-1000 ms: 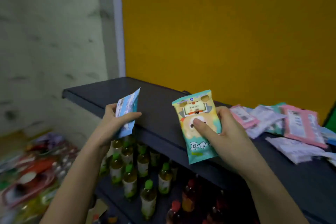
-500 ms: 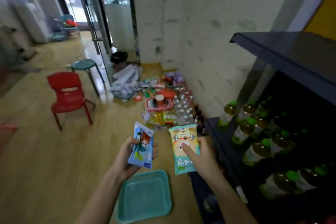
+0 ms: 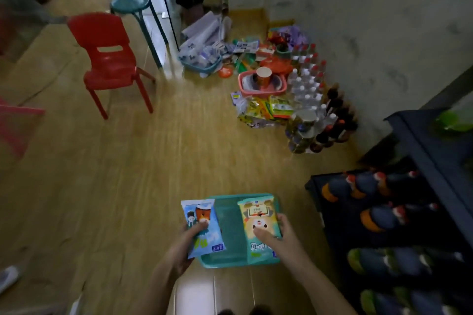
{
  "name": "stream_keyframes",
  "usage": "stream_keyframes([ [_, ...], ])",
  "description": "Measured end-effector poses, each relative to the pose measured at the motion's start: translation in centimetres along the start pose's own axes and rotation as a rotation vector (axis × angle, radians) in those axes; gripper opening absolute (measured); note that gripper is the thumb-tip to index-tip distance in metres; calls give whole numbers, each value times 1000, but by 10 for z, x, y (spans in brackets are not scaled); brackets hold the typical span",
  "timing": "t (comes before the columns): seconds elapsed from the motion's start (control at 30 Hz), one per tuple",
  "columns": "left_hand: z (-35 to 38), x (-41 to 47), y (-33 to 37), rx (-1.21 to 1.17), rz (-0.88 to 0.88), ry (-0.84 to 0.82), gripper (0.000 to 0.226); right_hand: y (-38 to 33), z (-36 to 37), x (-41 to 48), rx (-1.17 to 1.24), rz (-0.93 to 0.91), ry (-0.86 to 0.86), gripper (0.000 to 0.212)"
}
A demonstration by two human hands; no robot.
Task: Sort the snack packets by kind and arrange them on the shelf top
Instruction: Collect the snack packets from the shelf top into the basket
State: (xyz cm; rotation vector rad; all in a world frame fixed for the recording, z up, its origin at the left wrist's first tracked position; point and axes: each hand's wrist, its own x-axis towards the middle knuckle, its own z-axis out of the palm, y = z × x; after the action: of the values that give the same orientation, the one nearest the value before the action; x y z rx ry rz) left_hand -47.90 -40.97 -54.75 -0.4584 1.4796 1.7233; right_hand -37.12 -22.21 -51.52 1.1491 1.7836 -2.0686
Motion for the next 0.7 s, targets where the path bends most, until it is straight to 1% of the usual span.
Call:
stream_keyframes([
  [0.1, -27, 61, -44, 35, -9, 25, 28, 58, 7, 59, -17, 31, -7, 36],
  [0.2, -53, 127, -95, 82, -6, 34, 48, 119, 15, 120, -49, 37, -11, 38],
  [0.23, -60, 148, -112, 96, -11, 39, 52, 139, 18, 140, -51, 37, -13, 37],
  [0.27, -69, 171, -131, 104, -12, 50, 52, 160, 20, 161, -56, 38, -9, 37],
  [0.43, -102, 282, -210, 162, 16, 123, 28, 260, 32, 270, -72, 20, 7, 39],
  [0.5, -113, 327, -237, 198, 30, 144, 19, 291, 40, 312, -57, 13, -9, 35],
  [0.6, -124, 389, -268, 271, 20, 170, 15, 334, 54, 374, -73, 31, -16, 26],
  [0.63, -128, 408, -277, 291, 13, 170, 17, 348, 58, 394, -90, 35, -7, 22],
  [0.7, -135, 438, -291, 324, 7, 166, 17, 369, 64, 427, -148, 37, 17, 22],
])
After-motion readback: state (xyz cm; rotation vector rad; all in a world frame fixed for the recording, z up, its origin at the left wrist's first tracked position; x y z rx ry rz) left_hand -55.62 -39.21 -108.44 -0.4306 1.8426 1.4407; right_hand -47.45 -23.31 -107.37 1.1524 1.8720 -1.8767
